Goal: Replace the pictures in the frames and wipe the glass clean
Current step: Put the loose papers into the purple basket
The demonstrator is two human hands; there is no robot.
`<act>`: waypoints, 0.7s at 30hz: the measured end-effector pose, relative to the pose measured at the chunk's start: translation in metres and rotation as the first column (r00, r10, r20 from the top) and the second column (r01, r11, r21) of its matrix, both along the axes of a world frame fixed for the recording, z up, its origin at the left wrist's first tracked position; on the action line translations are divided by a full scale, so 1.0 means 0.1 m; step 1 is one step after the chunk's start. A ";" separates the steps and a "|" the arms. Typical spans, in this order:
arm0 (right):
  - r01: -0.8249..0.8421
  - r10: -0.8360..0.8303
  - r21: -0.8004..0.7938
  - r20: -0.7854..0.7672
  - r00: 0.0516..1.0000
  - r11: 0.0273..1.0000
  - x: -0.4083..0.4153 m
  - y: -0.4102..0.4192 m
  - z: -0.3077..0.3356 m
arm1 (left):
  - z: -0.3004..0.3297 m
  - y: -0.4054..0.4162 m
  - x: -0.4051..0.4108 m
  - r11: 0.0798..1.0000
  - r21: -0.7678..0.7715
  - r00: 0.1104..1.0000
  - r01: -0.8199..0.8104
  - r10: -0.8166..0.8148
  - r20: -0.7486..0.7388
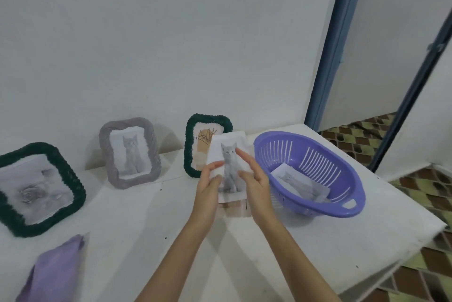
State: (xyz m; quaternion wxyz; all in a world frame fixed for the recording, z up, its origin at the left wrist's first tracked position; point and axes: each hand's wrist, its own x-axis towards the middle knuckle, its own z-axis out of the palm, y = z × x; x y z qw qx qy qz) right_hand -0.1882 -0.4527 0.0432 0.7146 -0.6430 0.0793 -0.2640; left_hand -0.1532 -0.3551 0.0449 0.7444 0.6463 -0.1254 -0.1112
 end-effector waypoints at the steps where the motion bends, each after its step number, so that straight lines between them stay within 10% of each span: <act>1: 0.019 -0.019 -0.046 -0.003 1.000 0.999 -0.03 -0.10 0.06 | 0.04 -0.07 0.01 1.000 0.011 0.998 0.014 -0.015 0.053; 9: -0.165 0.111 -0.214 -0.244 0.963 0.963 -0.28 -1.44 0.52 | 0.33 -0.86 0.07 0.960 0.107 0.923 0.260 -0.280 0.264; 15: -0.300 0.170 -0.242 -0.442 0.881 0.923 -0.28 -2.16 0.50 | 0.13 -1.47 0.25 0.992 0.123 0.963 0.034 -0.066 0.261; 21: -0.321 0.131 -0.301 -0.514 0.848 0.898 -0.23 -2.37 0.27 | 0.04 -1.62 0.36 0.854 0.521 0.895 0.015 -0.243 0.373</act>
